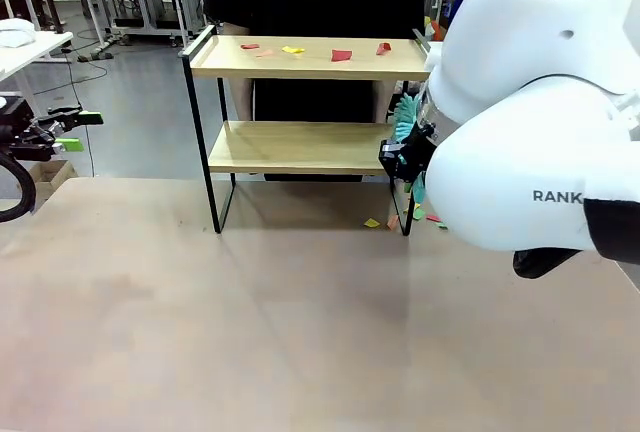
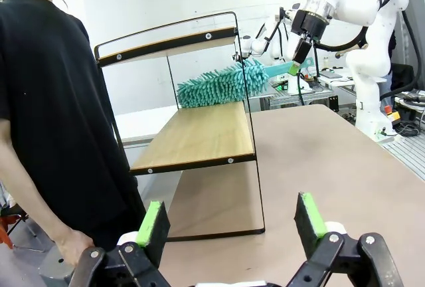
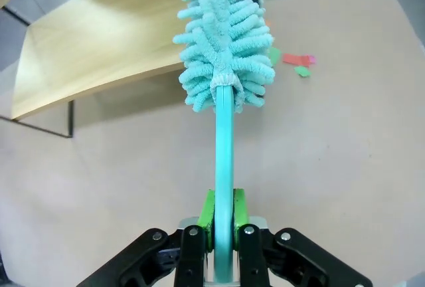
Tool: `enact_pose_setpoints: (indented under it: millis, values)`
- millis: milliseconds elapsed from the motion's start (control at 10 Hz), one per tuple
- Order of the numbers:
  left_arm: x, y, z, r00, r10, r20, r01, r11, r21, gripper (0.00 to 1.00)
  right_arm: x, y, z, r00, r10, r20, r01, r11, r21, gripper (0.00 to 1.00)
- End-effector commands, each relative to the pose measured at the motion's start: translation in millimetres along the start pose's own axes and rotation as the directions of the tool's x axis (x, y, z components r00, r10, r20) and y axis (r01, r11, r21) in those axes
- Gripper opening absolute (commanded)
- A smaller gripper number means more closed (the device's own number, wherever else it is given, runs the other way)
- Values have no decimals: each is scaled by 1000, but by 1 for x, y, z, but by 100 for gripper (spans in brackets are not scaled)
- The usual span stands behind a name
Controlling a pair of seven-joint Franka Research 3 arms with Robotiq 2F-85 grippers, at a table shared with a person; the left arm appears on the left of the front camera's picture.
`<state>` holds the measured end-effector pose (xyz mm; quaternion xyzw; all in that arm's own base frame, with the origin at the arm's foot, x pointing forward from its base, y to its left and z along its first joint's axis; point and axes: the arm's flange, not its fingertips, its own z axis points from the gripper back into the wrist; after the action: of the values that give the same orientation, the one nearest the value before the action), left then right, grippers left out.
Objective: Clean the shelf.
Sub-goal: Clean the specific section of the Shelf indicated by the human with the Duster.
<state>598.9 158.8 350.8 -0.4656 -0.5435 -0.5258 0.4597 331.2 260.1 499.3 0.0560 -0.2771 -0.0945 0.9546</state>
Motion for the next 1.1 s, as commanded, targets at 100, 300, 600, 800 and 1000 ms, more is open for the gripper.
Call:
enact_pose_setpoints:
  millis: [100,300,600,800,1000]
  values:
    - [2,-1,0,1000,-12,-5,12,1000,-6,100,-3,-26,11,977,213,6,-211,959,188,13]
    - [2,-1,0,1000,-12,-5,12,1000,-6,100,-10,-32,25,920,391,23,-379,873,307,13]
    - [2,-1,0,1000,-12,-5,12,1000,-6,100,-25,-36,51,815,578,42,-521,699,490,13]
    - [2,-1,0,1000,-12,-5,12,1000,-6,100,-36,-38,70,751,659,45,-571,613,546,13]
    - [2,-1,0,1000,-12,-5,12,1000,-6,100,-48,-49,90,695,718,-38,-573,585,574,13]
